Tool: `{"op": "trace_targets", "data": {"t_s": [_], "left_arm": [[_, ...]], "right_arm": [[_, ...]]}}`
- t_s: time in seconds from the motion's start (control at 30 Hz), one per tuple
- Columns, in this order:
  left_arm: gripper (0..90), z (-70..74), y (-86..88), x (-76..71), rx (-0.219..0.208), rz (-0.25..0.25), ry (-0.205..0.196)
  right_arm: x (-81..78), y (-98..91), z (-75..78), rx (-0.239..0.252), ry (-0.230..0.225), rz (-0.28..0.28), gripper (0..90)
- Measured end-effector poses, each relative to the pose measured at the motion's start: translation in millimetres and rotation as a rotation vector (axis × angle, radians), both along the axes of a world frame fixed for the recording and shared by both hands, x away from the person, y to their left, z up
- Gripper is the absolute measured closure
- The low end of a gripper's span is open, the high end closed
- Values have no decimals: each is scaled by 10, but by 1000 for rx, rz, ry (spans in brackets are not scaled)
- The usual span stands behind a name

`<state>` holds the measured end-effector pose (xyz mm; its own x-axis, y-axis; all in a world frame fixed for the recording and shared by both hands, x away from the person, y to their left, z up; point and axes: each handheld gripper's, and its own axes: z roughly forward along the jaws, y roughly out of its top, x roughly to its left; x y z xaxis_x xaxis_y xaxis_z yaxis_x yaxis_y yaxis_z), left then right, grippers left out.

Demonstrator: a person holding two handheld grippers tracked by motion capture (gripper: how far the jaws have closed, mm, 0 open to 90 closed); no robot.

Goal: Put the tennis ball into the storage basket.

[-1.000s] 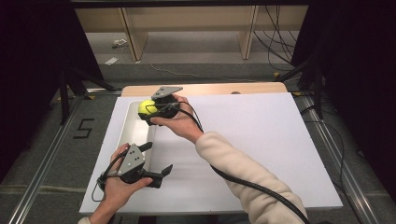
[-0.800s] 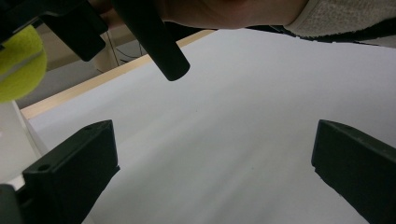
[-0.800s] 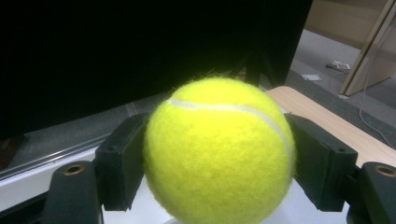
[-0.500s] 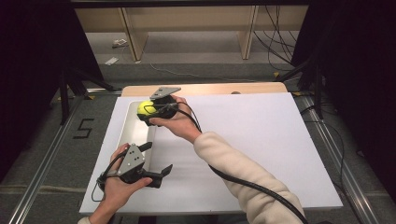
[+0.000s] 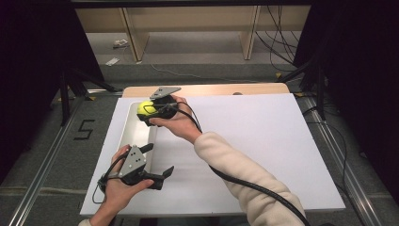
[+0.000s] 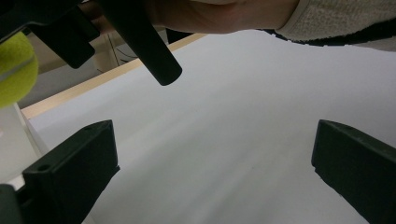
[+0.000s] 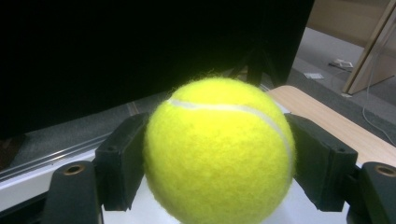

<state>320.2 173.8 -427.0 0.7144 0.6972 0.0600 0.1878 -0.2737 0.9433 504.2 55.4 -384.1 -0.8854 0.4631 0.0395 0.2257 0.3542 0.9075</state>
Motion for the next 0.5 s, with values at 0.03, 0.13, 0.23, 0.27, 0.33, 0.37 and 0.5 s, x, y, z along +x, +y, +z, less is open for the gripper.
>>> {"op": "trace_targets", "data": {"t_s": [0.03,0.13,0.23,0.27,0.33,0.37,0.5], "left_arm": [[0,1,0,-1,1,0,-1],[0,0,0,-2,2,0,0],[0,1,0,-2,1,0,0],[0,1,1,-2,2,0,0],[0,-1,0,-2,3,-1,1],[0,-2,0,-2,3,-1,1],[0,-2,1,-3,3,-2,1]], "right_arm": [[1,5,-3,0,-1,-1,269],[3,24,-4,-1,-3,1,269],[0,45,-3,-3,-2,6,269],[-1,52,-3,-5,-2,7,269],[-1,70,1,-8,-3,13,269],[-1,74,1,-6,-2,12,269],[6,94,6,-11,-5,20,269]]}}
